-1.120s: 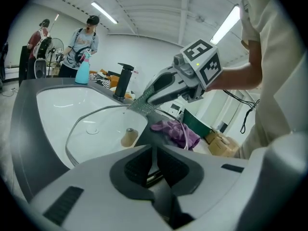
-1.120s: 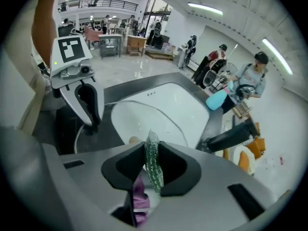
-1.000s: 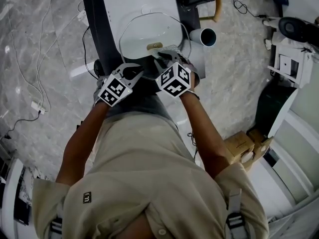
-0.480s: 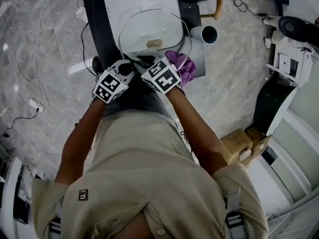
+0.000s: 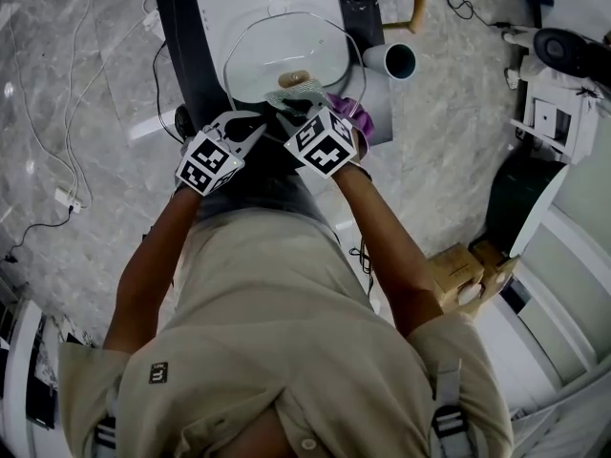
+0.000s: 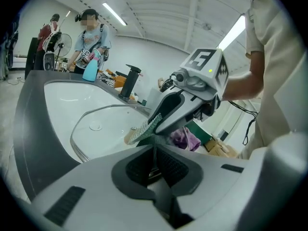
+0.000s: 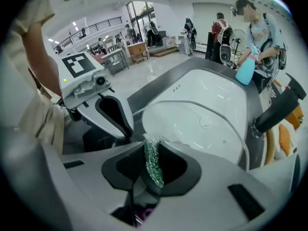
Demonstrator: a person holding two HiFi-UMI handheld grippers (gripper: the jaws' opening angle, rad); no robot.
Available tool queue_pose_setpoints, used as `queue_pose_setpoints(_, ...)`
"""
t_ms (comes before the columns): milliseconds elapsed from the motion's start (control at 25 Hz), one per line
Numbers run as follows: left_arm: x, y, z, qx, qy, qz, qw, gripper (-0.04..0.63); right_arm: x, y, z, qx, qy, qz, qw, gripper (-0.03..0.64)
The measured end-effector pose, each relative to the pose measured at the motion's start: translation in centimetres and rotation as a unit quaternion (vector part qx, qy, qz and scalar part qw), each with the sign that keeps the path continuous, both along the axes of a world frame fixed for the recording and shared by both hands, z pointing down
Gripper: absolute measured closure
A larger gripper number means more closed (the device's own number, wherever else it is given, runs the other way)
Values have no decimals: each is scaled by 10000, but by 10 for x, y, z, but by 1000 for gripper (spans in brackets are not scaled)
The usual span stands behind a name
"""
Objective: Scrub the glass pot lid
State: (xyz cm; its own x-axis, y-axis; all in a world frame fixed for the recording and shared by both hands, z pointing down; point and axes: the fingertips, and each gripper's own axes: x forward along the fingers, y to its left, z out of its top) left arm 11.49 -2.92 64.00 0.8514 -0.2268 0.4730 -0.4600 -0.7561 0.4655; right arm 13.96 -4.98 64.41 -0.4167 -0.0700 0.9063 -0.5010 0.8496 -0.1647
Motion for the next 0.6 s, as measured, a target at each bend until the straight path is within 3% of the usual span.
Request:
queue_pose_setpoints(200, -3, -1, 2, 44, -19, 25, 10000, 561, 75, -41, 6, 437, 980, 365, 9936, 532)
queue_pose_setpoints(600, -1, 0, 0, 61, -5, 0, 10000, 561, 73, -53, 10, 330, 994, 423, 9936, 531)
